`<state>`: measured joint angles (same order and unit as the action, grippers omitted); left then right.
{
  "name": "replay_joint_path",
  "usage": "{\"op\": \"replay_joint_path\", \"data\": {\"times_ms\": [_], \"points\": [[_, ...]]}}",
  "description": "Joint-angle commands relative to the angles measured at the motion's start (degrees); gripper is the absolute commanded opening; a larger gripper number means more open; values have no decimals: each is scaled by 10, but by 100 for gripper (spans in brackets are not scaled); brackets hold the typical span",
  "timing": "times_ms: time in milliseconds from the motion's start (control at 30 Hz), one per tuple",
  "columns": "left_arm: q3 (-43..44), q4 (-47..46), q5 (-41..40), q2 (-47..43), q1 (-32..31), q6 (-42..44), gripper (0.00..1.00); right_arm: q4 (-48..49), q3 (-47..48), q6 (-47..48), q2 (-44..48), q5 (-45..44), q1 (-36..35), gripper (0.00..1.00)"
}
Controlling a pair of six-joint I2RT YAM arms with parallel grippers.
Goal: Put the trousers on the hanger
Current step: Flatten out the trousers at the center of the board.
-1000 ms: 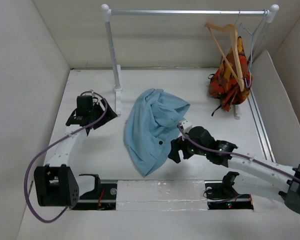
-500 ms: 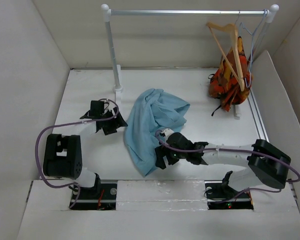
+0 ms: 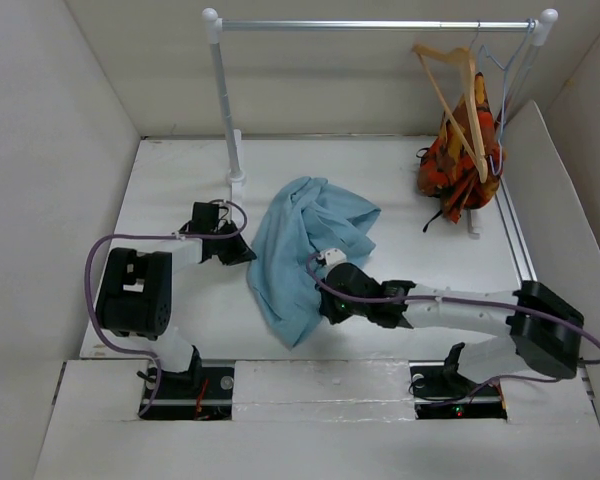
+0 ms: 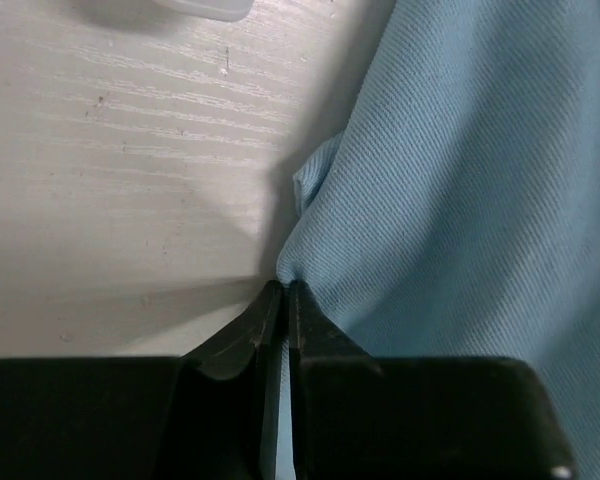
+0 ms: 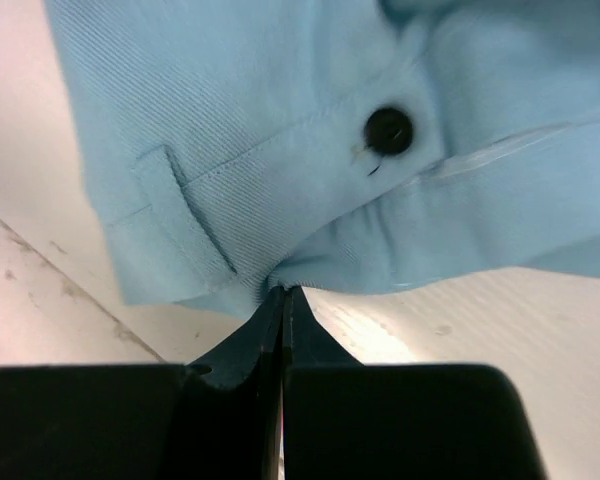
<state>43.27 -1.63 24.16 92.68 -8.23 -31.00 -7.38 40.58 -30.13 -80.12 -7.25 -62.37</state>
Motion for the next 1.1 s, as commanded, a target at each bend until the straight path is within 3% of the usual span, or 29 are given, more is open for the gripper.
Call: {"op": "replay_joint_path", "data": {"times_ms": [0, 133, 267, 433, 500, 567, 600, 633, 667, 700, 733, 800, 867, 900, 933, 967, 1000, 1067], "points": [[-1, 0, -3, -64, -2, -22, 0, -72, 61, 53, 77, -91, 5, 0], [73, 63, -33, -195, 4, -49, 0, -132, 112, 113, 162, -106, 33, 0], [205, 147, -63, -300, -1, -71, 0, -163, 214, 221, 170, -38, 101, 0], [379, 214, -62, -328, -18, -85, 0, -307, 449, 276, 149, -59, 156, 0], [384, 205, -52, -346, -48, -96, 0, -350, 474, 278, 183, -76, 178, 0], [314, 141, 43, -376, -58, -147, 0, -394, 441, 262, 238, -73, 250, 0], [314, 140, 44, -376, -77, -159, 0, -394, 441, 262, 259, -73, 251, 0], [257, 111, 48, -386, -95, -171, 0, -406, 408, 251, 277, -83, 272, 0], [230, 79, 60, -402, -111, -177, 1, -416, 390, 231, 299, -114, 316, 0], [205, 74, 68, -393, -135, -145, 42, -428, 340, 219, 352, -135, 367, 0], [205, 74, 74, -381, -136, -144, 42, -428, 340, 213, 353, -144, 367, 0], [211, 121, 88, -362, -136, -81, 65, -438, 309, 204, 380, -158, 437, 0], [212, 164, 18, -362, -136, -48, 76, -436, 272, 196, 405, -146, 477, 0], [212, 175, -3, -364, -136, -34, 87, -431, 260, 193, 411, -136, 508, 0], [213, 191, -65, -360, -136, -5, 90, -422, 243, 193, 419, -115, 520, 0], [209, 219, -88, -356, -136, -3, 91, -407, 210, 196, 417, -103, 530, 7], [202, 230, -108, -353, -130, -8, 91, -404, 199, 202, 413, -85, 544, 39], [154, 227, -126, -352, -116, -34, 87, -409, 170, 211, 393, -46, 549, 64]]}}
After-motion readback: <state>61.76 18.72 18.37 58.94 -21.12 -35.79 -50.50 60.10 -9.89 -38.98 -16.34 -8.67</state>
